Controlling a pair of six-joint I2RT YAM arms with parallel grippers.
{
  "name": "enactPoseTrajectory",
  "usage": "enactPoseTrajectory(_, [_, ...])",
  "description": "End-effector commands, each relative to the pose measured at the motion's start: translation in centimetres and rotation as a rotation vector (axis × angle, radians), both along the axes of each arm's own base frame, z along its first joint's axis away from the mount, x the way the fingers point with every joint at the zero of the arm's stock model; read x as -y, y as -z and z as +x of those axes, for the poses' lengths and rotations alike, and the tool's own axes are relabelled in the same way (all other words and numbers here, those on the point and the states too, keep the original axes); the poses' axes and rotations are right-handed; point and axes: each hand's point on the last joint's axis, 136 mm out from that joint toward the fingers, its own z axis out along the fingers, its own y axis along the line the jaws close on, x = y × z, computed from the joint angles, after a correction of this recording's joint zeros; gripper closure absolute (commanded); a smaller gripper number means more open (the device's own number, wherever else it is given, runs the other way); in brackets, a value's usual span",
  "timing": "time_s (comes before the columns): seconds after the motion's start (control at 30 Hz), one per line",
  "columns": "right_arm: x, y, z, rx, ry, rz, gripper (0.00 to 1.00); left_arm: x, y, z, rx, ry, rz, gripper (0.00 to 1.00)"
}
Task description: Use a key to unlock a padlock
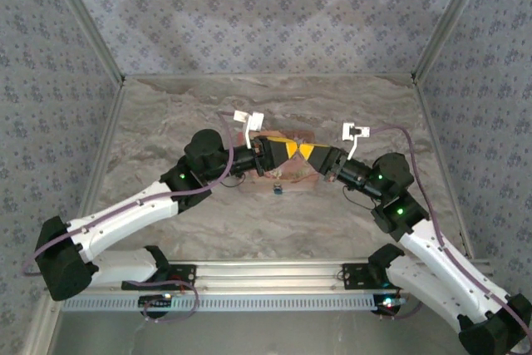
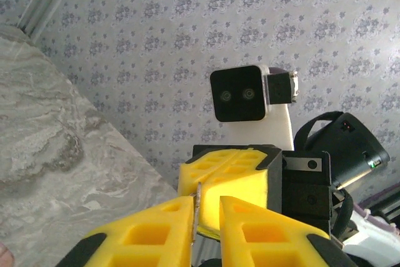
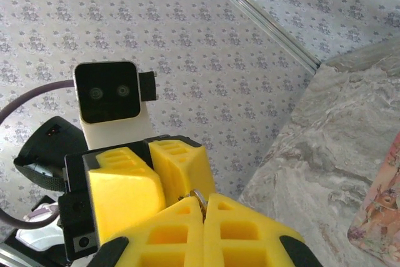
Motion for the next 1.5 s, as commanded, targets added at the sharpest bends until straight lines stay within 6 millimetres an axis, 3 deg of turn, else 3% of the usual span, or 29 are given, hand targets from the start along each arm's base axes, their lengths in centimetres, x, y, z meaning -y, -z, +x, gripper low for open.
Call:
enactPoseTrajectory(0.0, [0.3,-0.7,-0.1,0.013,0.011,0.037,1.0,-0.4,-2.2,-0.7,0.053,0.014,-0.05,0.86])
enactPoseTrajectory(0.1, [0.3,-1.0,-0.1,0.015,0.01,0.044,1.0,-0.2,-2.3,-0.7,0.053,0.02,-0.052,0.87])
enactPoseTrajectory(0.27, [0.2,-0.8,-0.2,0.008,0.001,0.045,1.0,-0.1,-2.5,-0.7,0.062,0.029,-0.054,1.0])
enactPoseTrajectory(0.37, [0.1,-0.4,-0.3,0.006,-0.005,0.024,1.0,0.1,-2.7,-0.8,0.07,0.035,-0.052,1.0])
enactPoseTrajectory(0.4, [0.1,0.0,-0.3,-0.002,-0.005,0.004,0.97,0.1,-2.6,-0.7,0.07,0.029,-0.041,1.0])
enactPoseTrajectory(0.5, [0.5,1.7,-0.2,-0.042,0.008,-0.07,0.72,-0.1,-1.7,-0.2,0.053,0.009,0.031,1.0])
enactPoseTrajectory(0.57, [1.2,2.6,-0.2,-0.078,0.02,-0.099,0.61,-0.3,-0.8,0.2,0.026,-0.002,0.091,1.0])
enactPoseTrajectory(0.8, [4.6,3.4,0.7,-0.135,0.054,-0.128,0.57,-0.6,2.4,0.9,-0.096,0.06,0.283,1.0])
enactPoseTrajectory(0.9, [5.2,3.1,0.8,-0.143,0.025,-0.108,0.58,-0.2,2.5,0.1,-0.122,0.136,0.318,1.0])
enactPoseTrajectory(1.03, [4.8,1.8,0.4,-0.118,-0.047,-0.069,0.59,0.3,2.4,-0.8,-0.144,0.213,0.346,1.0])
enactPoseTrajectory(1.23, [3.2,0.7,-1.1,-0.055,-0.123,-0.062,0.45,1.0,2.2,-1.4,-0.152,0.276,0.333,1.0])
enactPoseTrajectory(1.47, [1.4,0.8,-1.9,-0.027,-0.168,-0.08,0.51,1.5,2.1,-1.7,-0.147,0.287,0.318,1.0])
